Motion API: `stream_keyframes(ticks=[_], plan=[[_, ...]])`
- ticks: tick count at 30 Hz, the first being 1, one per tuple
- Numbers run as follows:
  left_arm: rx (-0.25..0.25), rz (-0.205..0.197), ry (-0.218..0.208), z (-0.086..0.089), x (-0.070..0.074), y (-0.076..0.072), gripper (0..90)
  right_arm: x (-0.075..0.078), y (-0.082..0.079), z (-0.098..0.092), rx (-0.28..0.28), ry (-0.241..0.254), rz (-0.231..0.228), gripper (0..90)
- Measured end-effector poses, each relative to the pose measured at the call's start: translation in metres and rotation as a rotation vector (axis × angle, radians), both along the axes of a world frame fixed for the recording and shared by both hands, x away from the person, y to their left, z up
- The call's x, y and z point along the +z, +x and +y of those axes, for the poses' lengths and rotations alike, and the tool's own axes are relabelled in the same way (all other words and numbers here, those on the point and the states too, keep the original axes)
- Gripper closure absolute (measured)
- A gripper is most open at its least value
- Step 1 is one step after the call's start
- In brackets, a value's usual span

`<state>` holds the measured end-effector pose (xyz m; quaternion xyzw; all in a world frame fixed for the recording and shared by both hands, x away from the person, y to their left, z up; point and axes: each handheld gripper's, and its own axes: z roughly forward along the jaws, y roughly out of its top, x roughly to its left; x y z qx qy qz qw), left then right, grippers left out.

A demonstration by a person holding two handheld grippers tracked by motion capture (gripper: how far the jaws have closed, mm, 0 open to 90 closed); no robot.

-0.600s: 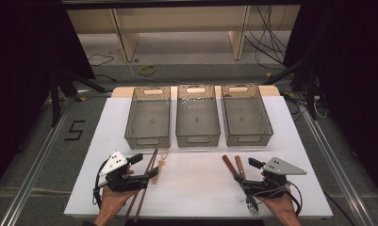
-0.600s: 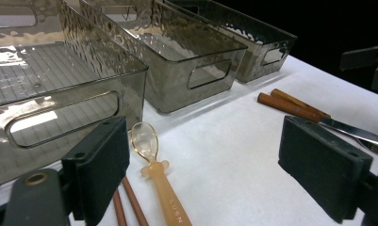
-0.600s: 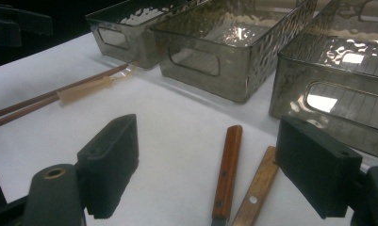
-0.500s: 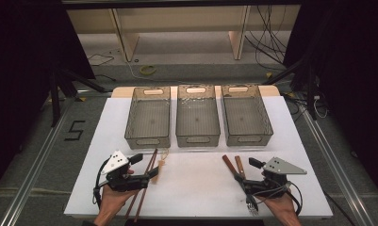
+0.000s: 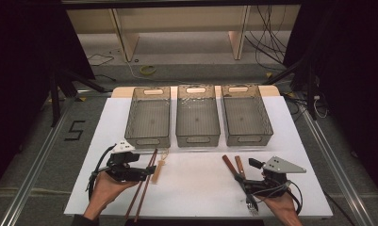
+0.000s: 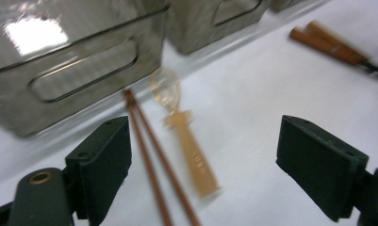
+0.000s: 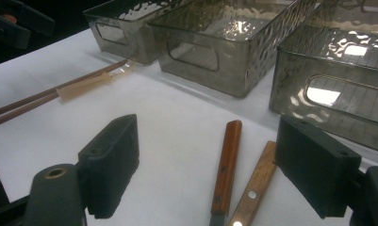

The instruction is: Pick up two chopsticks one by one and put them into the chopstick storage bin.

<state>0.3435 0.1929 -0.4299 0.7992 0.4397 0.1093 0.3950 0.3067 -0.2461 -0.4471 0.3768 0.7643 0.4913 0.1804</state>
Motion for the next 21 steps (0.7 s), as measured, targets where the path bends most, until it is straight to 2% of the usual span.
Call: stream_keyframes(ticks=[3, 5, 6, 8, 9, 10, 11, 12, 14, 17, 19, 20, 21], plan=[[0.016, 0.061, 0.050, 0.001, 0.005, 0.007, 20.0, 0.000, 0.000, 0.001, 0.005, 0.000, 0.007, 23.3], [0.035, 0.081, 0.082, 0.003, 0.008, 0.009, 21.4, 0.000, 0.000, 0.001, 0.011, -0.005, 0.008, 23.3], [0.049, 0.107, 0.105, 0.004, 0.009, 0.010, 21.8, 0.000, 0.000, 0.001, 0.014, -0.003, 0.008, 23.3], [0.052, 0.121, 0.117, 0.005, 0.009, 0.011, 22.7, 0.000, 0.000, 0.001, 0.016, -0.003, 0.011, 23.3], [0.065, 0.148, 0.143, 0.007, 0.008, 0.011, 23.4, 0.000, 0.000, 0.002, 0.017, -0.002, 0.013, 23.3], [0.065, 0.148, 0.143, 0.007, 0.008, 0.011, 23.4, 0.000, 0.000, 0.002, 0.019, -0.003, 0.014, 23.3], [0.070, 0.159, 0.162, 0.008, 0.006, 0.011, 23.8, 0.000, 0.000, 0.002, 0.020, -0.004, 0.014, 23.3], [0.076, 0.181, 0.197, 0.010, 0.002, 0.010, 24.8, 0.000, 0.000, 0.002, 0.022, -0.007, 0.013, 23.5], [0.075, 0.193, 0.197, 0.011, 0.000, 0.010, 28.3, -0.001, 0.000, 0.003, 0.029, -0.011, 0.017, 23.8], [0.071, 0.234, 0.237, 0.012, -0.009, 0.009, 32.5, -0.001, 0.000, 0.004, 0.036, -0.015, 0.021, 23.8], [0.070, 0.246, 0.243, 0.011, -0.011, 0.008, 33.9, -0.001, 0.000, 0.004, 0.037, -0.014, 0.021, 23.8], [0.064, 0.263, 0.268, 0.011, -0.015, 0.008, 37.2, -0.001, 0.000, 0.003, 0.039, -0.014, 0.020, 23.8], [0.064, 0.263, 0.268, 0.011, -0.015, 0.008, 39.3, -0.001, 0.000, 0.003, 0.039, -0.014, 0.020, 23.8]])
